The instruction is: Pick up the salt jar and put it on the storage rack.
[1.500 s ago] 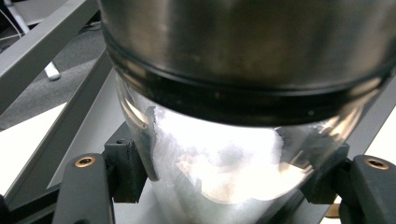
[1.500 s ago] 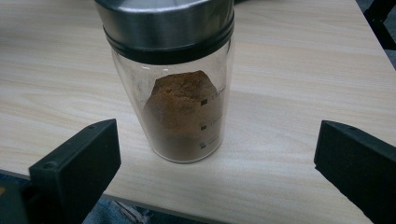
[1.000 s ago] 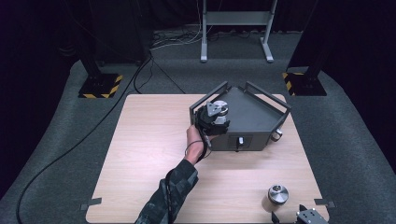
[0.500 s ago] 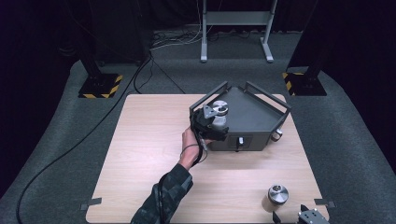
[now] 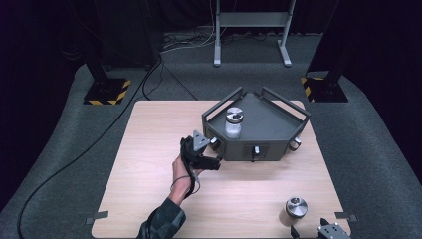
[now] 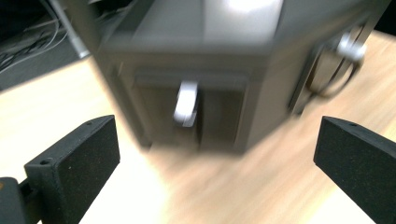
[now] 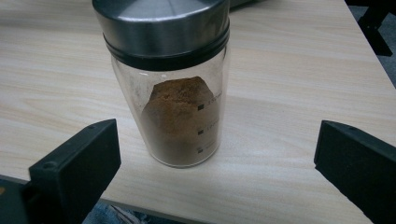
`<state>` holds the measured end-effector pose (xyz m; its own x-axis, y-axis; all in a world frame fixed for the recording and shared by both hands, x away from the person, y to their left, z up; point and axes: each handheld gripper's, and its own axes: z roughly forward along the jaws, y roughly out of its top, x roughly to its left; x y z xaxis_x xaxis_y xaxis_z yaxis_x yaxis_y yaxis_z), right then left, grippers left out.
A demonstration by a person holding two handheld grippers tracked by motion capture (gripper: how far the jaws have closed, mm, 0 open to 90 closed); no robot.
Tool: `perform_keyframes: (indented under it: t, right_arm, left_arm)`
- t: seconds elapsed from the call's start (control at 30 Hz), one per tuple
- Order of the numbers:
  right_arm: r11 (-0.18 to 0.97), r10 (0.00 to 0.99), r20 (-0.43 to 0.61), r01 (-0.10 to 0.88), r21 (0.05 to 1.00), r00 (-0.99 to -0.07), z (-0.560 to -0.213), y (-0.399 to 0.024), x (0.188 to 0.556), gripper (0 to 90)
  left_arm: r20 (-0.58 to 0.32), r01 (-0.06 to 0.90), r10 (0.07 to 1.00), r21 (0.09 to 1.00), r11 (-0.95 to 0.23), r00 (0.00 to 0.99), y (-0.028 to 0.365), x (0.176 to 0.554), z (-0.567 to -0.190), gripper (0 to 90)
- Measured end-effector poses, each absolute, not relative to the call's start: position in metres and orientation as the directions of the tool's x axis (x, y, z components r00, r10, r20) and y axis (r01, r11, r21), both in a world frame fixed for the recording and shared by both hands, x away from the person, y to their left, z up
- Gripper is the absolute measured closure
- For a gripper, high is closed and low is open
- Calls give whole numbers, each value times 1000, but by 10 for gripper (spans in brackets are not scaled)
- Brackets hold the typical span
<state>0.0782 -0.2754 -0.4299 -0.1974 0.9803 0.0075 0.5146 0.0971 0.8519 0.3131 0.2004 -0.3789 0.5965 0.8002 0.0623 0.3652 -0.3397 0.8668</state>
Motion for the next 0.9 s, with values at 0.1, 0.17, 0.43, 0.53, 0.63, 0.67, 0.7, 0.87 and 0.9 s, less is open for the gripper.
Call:
perform_keyframes:
  t: [0.1, 0.17, 0.43, 0.53, 0.63, 0.67, 0.7, 0.87, 0.9]
  right_arm:
    - [99, 980, 7, 517, 850, -200, -430, -274, 79, 0]
    - [101, 979, 6, 517, 850, -202, -430, -274, 79, 0]
    - [106, 976, 6, 499, 860, -217, -432, -276, 77, 0]
    - [102, 976, 9, 498, 861, -217, -433, -275, 77, 0]
    - [100, 977, 12, 501, 860, -215, -434, -274, 78, 0]
    - [100, 977, 11, 503, 859, -214, -434, -273, 79, 0]
    - [100, 977, 12, 504, 858, -214, -434, -273, 79, 0]
    - [97, 975, 19, 504, 858, -220, -434, -271, 80, 0]
    - [98, 975, 18, 502, 859, -222, -434, -271, 80, 0]
  left_arm:
    - [53, 399, 822, 855, -331, 568, 214, 299, -395, 1]
    - [36, 426, 837, 848, -315, 546, 225, 289, -405, 1]
    - [19, 527, 894, 802, -280, 447, 258, 261, -434, 2]
    - [17, 569, 913, 777, -269, 408, 265, 255, -440, 2]
    - [52, 587, 924, 758, -284, 380, 262, 245, -442, 2]
    - [60, 578, 925, 765, -284, 375, 262, 240, -443, 2]
    - [58, 571, 925, 772, -280, 375, 263, 237, -444, 2]
    - [79, 598, 926, 742, -303, 370, 257, 240, -441, 2]
    - [81, 598, 928, 743, -300, 365, 256, 240, -441, 1]
